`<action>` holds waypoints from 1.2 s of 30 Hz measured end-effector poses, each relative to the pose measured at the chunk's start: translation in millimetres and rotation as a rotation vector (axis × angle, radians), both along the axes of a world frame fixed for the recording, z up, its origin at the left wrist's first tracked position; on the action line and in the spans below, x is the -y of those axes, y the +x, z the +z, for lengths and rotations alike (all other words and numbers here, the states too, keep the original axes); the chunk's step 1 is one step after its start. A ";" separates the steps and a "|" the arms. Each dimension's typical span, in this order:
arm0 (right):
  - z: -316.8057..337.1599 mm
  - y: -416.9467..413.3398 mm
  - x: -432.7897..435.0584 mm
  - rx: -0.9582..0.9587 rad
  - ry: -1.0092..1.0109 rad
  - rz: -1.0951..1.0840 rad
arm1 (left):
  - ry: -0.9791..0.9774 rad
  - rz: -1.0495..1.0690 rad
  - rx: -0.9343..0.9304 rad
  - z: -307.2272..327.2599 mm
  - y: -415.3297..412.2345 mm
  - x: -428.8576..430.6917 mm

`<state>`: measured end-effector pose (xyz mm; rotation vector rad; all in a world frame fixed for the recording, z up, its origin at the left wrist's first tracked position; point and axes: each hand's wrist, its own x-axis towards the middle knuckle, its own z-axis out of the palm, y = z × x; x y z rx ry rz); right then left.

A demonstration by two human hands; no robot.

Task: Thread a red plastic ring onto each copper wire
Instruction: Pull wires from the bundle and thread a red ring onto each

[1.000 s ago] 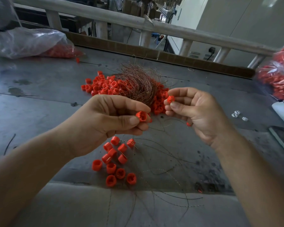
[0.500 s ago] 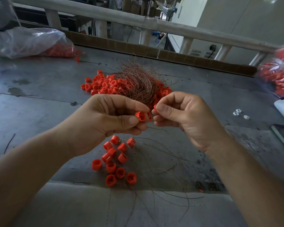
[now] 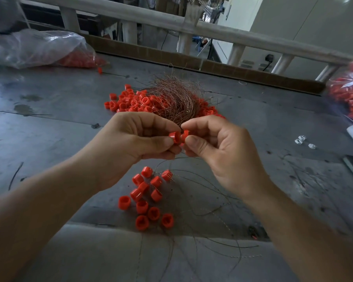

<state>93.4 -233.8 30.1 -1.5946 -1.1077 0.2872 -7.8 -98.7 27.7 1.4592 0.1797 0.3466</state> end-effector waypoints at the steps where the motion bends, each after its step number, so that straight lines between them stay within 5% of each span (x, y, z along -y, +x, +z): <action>1: -1.5 -2.1 -0.3 0.049 0.004 -0.017 | 0.001 0.007 0.000 0.1 0.1 0.0; 19: -6.2 -9.3 -3.1 0.354 0.095 -0.132 | 0.096 0.045 0.005 1.1 -3.5 1.9; 30: -11.1 -8.8 -5.3 0.308 0.076 -0.140 | 0.225 0.073 0.023 1.6 -6.5 4.1; 36: -5.5 -13.7 -1.7 0.398 0.122 -0.155 | 0.084 -0.008 -0.017 -0.2 -7.3 2.4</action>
